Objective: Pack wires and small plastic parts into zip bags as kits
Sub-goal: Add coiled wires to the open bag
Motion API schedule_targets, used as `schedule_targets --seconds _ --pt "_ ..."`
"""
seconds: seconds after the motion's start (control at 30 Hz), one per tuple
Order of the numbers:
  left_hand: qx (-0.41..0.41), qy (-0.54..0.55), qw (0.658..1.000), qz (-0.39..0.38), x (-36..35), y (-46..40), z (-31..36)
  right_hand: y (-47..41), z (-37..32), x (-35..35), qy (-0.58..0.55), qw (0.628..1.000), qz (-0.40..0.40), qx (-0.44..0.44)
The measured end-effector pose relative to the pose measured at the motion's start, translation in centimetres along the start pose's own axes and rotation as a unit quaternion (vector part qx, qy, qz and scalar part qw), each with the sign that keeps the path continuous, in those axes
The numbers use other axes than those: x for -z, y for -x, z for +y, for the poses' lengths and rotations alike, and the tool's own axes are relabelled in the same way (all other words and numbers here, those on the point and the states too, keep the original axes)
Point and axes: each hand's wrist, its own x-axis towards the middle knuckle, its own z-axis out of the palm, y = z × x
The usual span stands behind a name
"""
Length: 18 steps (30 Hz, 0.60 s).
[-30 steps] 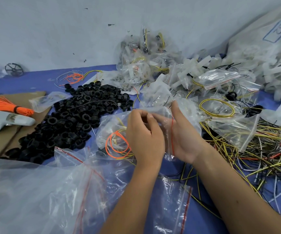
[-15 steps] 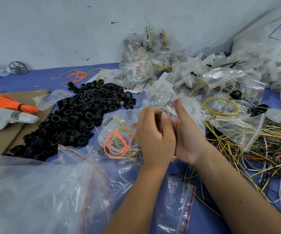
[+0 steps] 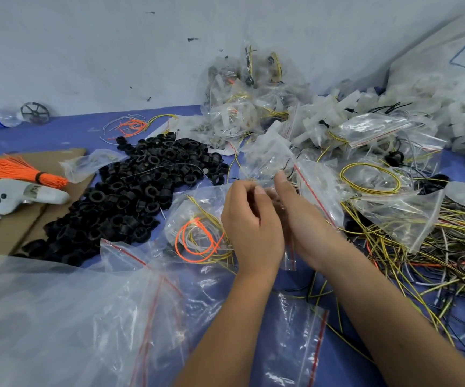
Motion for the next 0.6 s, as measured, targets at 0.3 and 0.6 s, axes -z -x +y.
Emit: schedule_targets --seconds 0.3,0.6 --pt "0.153 -0.088 0.984 -0.022 0.6 -1.6 -1.4 -3.7 -0.3 3.1 0.477 0.826 0.230 0.194" --pt "0.076 -0.227 0.967 -0.092 0.5 -1.1 -1.7 -10.8 -6.0 2.9 0.566 0.728 0.298 0.245"
